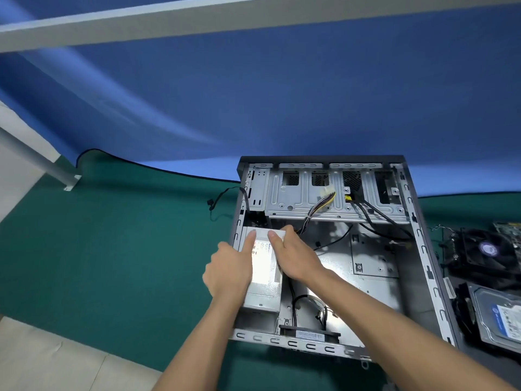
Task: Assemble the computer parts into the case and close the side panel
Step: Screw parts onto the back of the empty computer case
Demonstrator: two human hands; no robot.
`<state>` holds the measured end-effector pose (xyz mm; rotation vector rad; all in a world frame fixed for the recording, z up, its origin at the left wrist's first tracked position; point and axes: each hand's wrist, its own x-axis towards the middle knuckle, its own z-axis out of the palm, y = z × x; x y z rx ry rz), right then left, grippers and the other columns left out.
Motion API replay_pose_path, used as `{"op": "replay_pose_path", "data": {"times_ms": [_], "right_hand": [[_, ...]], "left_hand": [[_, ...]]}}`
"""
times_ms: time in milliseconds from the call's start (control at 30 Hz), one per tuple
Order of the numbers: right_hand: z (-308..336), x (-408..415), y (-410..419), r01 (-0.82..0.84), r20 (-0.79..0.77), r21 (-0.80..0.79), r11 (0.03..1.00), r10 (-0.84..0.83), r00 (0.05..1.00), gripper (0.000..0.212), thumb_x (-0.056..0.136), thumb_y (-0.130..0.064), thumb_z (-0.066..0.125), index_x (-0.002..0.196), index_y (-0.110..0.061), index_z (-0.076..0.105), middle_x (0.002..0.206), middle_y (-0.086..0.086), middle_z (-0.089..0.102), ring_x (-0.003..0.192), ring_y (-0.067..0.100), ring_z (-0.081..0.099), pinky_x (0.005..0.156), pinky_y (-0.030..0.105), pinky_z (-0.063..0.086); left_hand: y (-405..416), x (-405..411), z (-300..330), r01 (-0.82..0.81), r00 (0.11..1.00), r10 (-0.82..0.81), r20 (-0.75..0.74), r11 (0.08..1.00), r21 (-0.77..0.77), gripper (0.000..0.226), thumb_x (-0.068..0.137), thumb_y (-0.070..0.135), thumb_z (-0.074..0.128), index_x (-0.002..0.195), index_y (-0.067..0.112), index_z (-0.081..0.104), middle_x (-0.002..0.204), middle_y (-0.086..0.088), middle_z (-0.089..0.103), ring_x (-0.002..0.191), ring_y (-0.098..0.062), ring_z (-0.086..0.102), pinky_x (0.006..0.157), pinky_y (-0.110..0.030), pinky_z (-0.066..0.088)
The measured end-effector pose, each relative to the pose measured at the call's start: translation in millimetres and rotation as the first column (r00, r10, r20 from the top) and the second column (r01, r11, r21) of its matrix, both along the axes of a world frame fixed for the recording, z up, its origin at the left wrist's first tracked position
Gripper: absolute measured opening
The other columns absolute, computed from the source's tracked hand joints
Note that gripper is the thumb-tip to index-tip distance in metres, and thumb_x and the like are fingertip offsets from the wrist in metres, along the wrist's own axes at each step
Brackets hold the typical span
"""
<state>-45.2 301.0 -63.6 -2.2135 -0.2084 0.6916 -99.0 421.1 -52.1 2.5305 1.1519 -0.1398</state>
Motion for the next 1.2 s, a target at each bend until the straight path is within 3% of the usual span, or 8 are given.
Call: {"op": "replay_pose_path", "data": {"times_ms": [133,267,533,667,800,933,1067,1200], "right_hand": [[-5,7,0,-0.007,-0.036,0.028,1.000,0.008,0.999,0.036,0.098,-0.055,0.027,0.106,-0.022,0.040,0.108,0.000,0.059,0.104,0.024,0.054,0.085,0.038,0.043],[-7,9,-2,0.005,-0.142,0.102,0.995,0.010,0.990,0.043,0.096,-0.059,0.026,0.110,-0.022,0.043,0.105,-0.004,0.059,0.101,0.019,0.056,0.092,0.038,0.042],[7,0,10,-0.078,-0.027,-0.101,0.992,0.076,0.997,0.054,0.098,-0.056,0.021,0.122,-0.012,0.041,0.119,0.009,0.058,0.110,0.029,0.056,0.087,0.039,0.042],[4,5,12,-0.129,-0.067,-0.137,0.982,0.121,0.990,0.064,0.096,-0.061,0.016,0.134,-0.013,0.035,0.127,0.011,0.057,0.121,0.029,0.049,0.096,0.042,0.040],[-4,14,12,-0.119,-0.188,-0.051,0.992,0.108,0.976,0.080,0.093,-0.068,0.019,0.150,-0.011,0.021,0.151,0.009,0.036,0.140,0.027,0.031,0.108,0.037,0.028],[-10,12,10,-0.018,-0.281,0.041,0.999,0.029,0.959,0.086,0.082,-0.080,0.020,0.151,-0.028,0.025,0.158,0.000,0.021,0.145,0.020,0.018,0.112,0.038,0.019],[-14,-5,3,-0.112,-0.193,-0.036,0.993,0.103,0.976,0.089,0.081,-0.083,0.018,0.150,-0.027,0.026,0.155,-0.001,0.029,0.142,0.021,0.027,0.110,0.036,0.025],[-15,-20,-2,-0.145,-0.235,-0.017,0.989,0.137,0.962,0.089,0.081,-0.083,0.017,0.151,-0.028,0.021,0.157,-0.005,0.023,0.144,0.018,0.022,0.111,0.035,0.021]], "left_hand": [[5,7,-2,-0.040,0.999,0.042,0.032,0.997,-0.059,0.065,0.079,0.080,0.029,0.068,0.017,0.040,0.063,0.006,0.040,0.070,-0.025,0.046,0.063,-0.034,0.032],[4,4,-3,-0.041,0.995,0.044,0.089,0.998,-0.038,0.064,0.083,0.075,0.031,0.066,0.015,0.043,0.063,0.004,0.044,0.061,-0.021,0.044,0.059,-0.033,0.032],[4,1,-1,-0.041,0.991,0.044,0.127,0.999,-0.021,0.059,0.090,0.065,0.034,0.064,0.012,0.043,0.080,-0.010,0.063,0.067,-0.029,0.049,0.061,-0.033,0.037],[1,7,-3,-0.045,0.997,0.045,0.069,0.999,0.004,0.062,0.085,0.073,0.031,0.080,0.013,0.047,0.088,-0.008,0.064,0.071,-0.026,0.045,0.064,-0.034,0.034],[2,12,-3,-0.083,0.996,0.083,0.039,0.996,-0.011,0.072,0.083,0.075,0.030,0.102,0.011,0.056,0.097,-0.009,0.066,0.080,-0.029,0.055,0.066,-0.034,0.033],[3,16,-2,-0.133,0.991,0.135,0.020,0.990,-0.050,0.073,0.082,0.075,0.031,0.106,0.012,0.058,0.099,-0.008,0.066,0.082,-0.028,0.055,0.068,-0.034,0.033],[1,16,1,-0.149,0.989,0.149,0.013,0.988,-0.045,0.058,0.084,0.070,0.036,0.090,0.016,0.054,0.093,-0.005,0.065,0.072,-0.024,0.045,0.067,-0.033,0.032],[0,14,3,-0.114,0.993,0.116,0.032,0.991,-0.063,0.023,0.079,0.036,0.048,0.081,0.013,0.050,0.079,-0.002,0.062,0.067,-0.025,0.050,0.062,-0.031,0.035]]}}
